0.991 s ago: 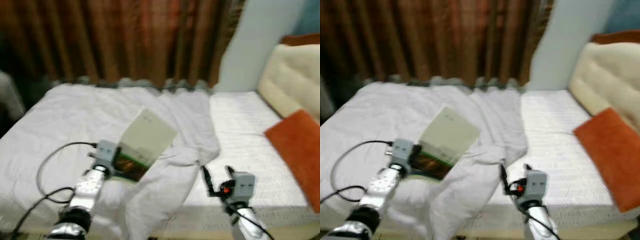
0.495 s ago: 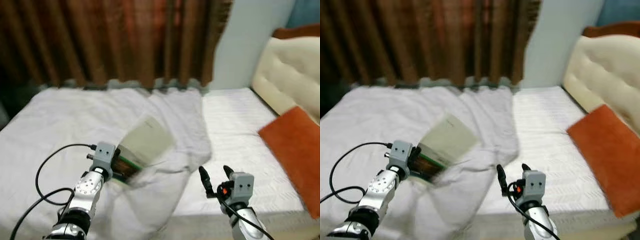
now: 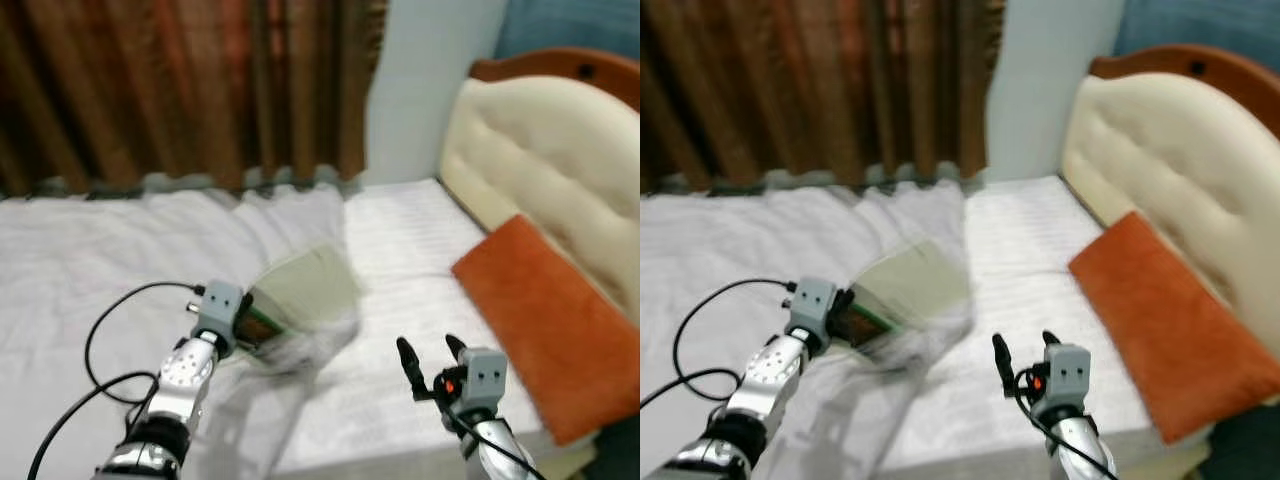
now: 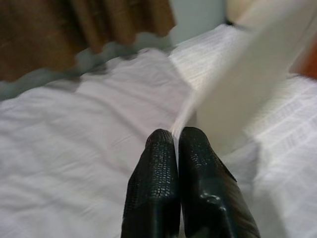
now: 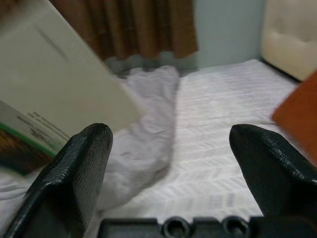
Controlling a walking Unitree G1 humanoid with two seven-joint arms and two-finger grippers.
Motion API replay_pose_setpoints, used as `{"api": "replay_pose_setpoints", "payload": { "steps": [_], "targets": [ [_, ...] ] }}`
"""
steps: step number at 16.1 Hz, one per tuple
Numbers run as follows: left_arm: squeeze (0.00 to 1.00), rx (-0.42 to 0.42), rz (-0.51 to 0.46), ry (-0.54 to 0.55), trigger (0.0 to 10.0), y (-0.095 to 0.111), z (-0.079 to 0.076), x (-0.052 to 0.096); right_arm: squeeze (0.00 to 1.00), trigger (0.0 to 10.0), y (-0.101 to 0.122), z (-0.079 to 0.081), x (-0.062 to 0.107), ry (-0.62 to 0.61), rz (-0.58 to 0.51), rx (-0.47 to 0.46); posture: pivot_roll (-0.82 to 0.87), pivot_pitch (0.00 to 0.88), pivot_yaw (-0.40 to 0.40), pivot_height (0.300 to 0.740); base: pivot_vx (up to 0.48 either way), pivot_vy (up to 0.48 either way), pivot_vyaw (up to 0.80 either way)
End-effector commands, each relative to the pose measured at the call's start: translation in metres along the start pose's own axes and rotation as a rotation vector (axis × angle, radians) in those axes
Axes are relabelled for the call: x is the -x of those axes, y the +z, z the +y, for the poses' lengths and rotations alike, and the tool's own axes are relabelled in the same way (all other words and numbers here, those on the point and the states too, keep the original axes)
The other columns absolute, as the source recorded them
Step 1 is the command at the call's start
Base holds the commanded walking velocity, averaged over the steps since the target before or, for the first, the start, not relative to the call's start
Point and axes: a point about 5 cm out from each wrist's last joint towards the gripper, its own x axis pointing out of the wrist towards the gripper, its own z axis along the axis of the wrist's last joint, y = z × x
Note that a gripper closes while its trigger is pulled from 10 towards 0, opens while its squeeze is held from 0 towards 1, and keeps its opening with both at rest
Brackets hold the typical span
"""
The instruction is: Clean up the room
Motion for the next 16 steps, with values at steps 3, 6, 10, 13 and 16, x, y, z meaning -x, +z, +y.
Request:
{"api": "replay_pose_setpoints", "payload": {
  "steps": [3,6,10,13,16],
  "targets": [
    [0.00,-0.046,-0.080,-0.054,10.0,0.017,-0.014,-0.007,0.00,10.0,0.002,-0.008,0.003,-0.012,0.003,0.013,-0.08,0.000,0.006,0.740,0.311,-0.359,0.00],
    [0.00,-0.046,-0.080,-0.068,10.0,0.016,-0.019,-0.008,0.00,10.0,0.001,-0.007,0.004,-0.006,0.008,0.010,-0.09,0.000,0.007,0.740,0.092,-0.415,0.00],
    [0.00,-0.047,-0.066,-0.070,10.0,0.015,-0.021,-0.009,0.00,10.0,0.000,-0.006,0.004,0.002,0.016,0.010,-0.09,0.000,0.007,0.740,0.000,-0.427,0.00],
    [0.00,-0.045,-0.053,-0.068,10.0,0.015,-0.021,-0.010,0.00,10.0,-0.001,-0.005,0.005,0.004,0.021,0.010,-0.09,0.000,0.010,0.740,0.000,-0.426,0.00],
    [0.00,-0.045,0.024,0.013,10.0,0.009,-0.009,-0.012,0.00,10.0,-0.002,-0.005,0.006,0.009,0.028,0.008,-0.10,0.005,0.010,0.740,0.087,-0.133,0.00]
  ]
}}
